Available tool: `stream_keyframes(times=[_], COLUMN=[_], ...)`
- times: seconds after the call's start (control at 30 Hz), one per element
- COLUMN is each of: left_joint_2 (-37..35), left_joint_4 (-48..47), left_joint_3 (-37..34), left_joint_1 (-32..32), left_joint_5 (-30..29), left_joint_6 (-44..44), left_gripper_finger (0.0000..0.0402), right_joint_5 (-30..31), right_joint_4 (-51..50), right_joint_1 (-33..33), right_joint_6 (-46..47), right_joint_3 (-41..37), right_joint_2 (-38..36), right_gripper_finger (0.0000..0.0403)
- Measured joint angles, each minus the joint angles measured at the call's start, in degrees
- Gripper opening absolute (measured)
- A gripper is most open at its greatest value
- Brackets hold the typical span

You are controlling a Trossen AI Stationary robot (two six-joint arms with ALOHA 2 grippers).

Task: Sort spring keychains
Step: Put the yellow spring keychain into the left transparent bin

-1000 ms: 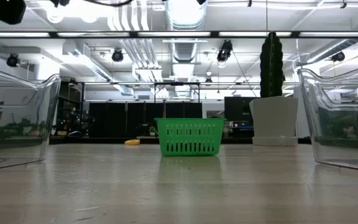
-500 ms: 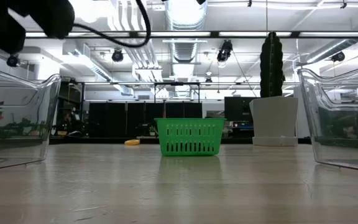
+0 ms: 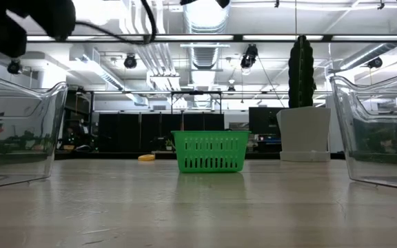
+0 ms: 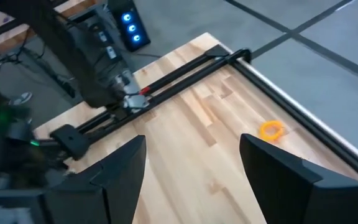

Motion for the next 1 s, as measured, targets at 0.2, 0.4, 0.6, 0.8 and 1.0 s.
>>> stream_keyframes(times=[0.2,0.4,0.6,0.8,1.0], left_joint_2=[-10.4,-20.7,-29.8,-35.0,-36.1], left_joint_4=[2.2,14.1,30.9,43.2,50.5], left_joint_3=[0.0,0.0,0.0,0.0,0.0], left_joint_1=[1.6,1.8,1.8,1.8,1.8], left_joint_5=[-11.6,-25.3,-42.6,-54.9,-56.1], left_joint_6=[-10.3,-20.0,-20.7,-15.7,-11.0], left_gripper_finger=[0.0135,0.0135,0.0135,0.0135,0.0135], right_joint_5=[-0.1,-7.8,-11.3,-12.3,-12.8], right_joint_4=[0.5,3.0,2.5,3.0,4.7], right_joint_1=[-3.5,-7.3,-10.0,-13.6,-17.5], right_joint_6=[0.0,0.2,0.3,0.7,2.3], right_joint_3=[0.0,0.0,-0.1,-0.1,0.4], right_joint_2=[0.0,2.5,7.1,12.6,19.0], right_gripper_finger=[0.0251,0.0247,0.0244,0.0243,0.0241])
